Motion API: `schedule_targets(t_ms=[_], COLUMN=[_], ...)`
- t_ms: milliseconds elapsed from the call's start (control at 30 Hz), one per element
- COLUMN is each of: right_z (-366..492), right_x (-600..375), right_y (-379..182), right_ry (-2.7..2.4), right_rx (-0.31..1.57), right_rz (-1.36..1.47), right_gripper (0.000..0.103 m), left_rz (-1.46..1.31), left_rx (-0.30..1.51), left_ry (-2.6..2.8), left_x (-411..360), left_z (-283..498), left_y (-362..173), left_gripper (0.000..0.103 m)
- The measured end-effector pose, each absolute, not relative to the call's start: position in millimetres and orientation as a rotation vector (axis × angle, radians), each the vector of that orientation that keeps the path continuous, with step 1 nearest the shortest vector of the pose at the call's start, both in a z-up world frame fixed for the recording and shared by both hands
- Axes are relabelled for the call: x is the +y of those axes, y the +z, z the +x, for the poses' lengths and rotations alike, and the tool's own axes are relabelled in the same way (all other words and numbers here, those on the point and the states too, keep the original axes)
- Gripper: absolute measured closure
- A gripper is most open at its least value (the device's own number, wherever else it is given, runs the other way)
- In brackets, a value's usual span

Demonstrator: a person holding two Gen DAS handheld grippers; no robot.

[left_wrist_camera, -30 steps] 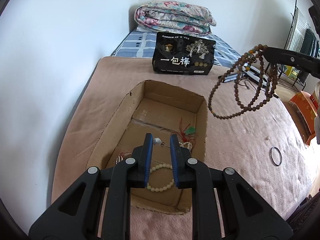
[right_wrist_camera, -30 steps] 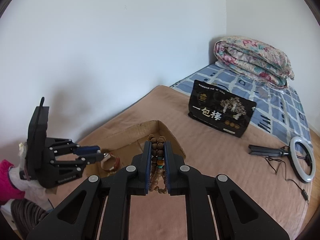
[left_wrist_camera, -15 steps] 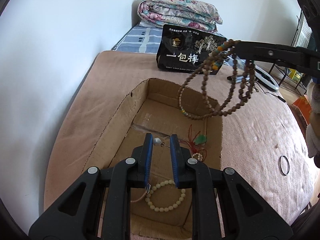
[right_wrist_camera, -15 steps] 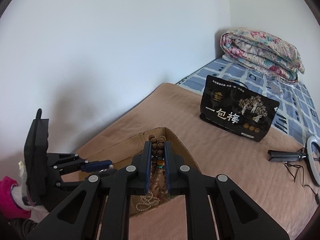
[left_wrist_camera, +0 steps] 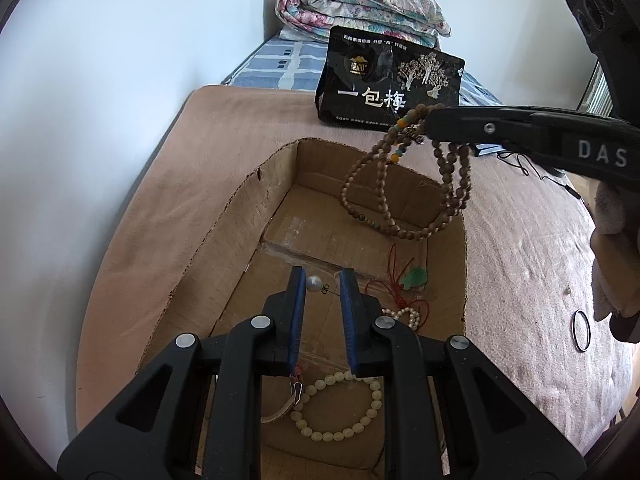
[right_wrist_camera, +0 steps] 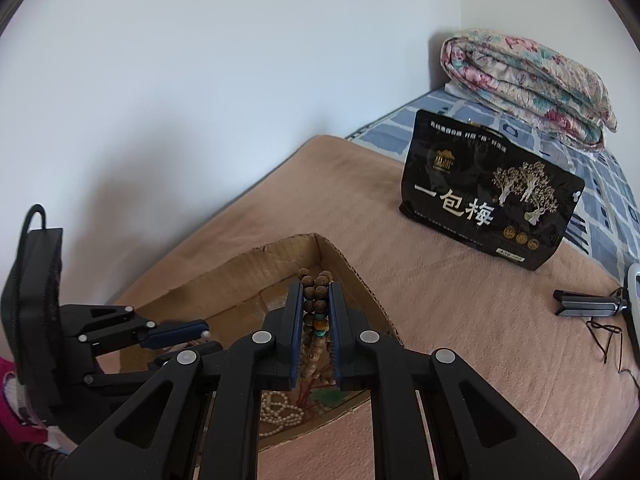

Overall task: Organize jewelry
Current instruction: 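Carry the pearl stud in the left tool and bead necklace in the right tool over the box, then open the right tool dropping the bead necklace while the left tool releases the pearl stud, then move the left tool toward the second pearl stud while the right tool approaches the blue bangle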

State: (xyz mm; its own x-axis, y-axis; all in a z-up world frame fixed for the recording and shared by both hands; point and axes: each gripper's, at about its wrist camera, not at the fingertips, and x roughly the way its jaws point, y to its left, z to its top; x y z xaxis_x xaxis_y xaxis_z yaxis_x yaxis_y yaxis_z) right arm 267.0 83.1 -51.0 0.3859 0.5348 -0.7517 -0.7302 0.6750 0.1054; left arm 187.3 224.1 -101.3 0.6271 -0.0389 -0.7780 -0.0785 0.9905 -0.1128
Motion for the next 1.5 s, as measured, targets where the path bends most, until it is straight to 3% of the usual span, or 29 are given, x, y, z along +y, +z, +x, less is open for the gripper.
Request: schedule_targets(t_ms=[500, 567, 633, 800, 933, 1500], right_z=[268.1, 268.0, 267.9, 267.2, 266.4, 248.7], right_x=[94.7, 94.3, 92.2, 85.3, 78.2, 29.4], right_y=[-58.1, -57.4, -56.8, -55.3, -52.3, -21.4], right_ry=[0.805, 0.795, 0.788, 0.766, 0.717, 0.669], right_rx=[0.861, 0.861, 0.859, 0.857, 0.852, 0.829], right_rz=[-0.302, -0.308, -0.309, -0.307, -0.307, -0.307], right_gripper=[0.092, 0.082, 0.061, 0.056, 0.032, 0.031], left_rz=[-0.145, -0.142, -0.141, -0.141, -0.142, -0.106], left_rx=[0.902, 0.904, 0.904, 0.901, 0.901, 0.867], left_ry=[0.045, 0.053, 0.057, 0.061, 0.060, 0.033], left_x=[225.3, 225.0, 224.7, 225.1, 225.3, 198.9], left_z=[189.6, 189.6, 188.8, 186.7, 183.0, 171.2], left_y=[-104.8, -105.1, -104.9, -103.3, -100.5, -72.3], left_gripper=[0.087, 0.081, 0.070, 0.069, 0.069, 0.069])
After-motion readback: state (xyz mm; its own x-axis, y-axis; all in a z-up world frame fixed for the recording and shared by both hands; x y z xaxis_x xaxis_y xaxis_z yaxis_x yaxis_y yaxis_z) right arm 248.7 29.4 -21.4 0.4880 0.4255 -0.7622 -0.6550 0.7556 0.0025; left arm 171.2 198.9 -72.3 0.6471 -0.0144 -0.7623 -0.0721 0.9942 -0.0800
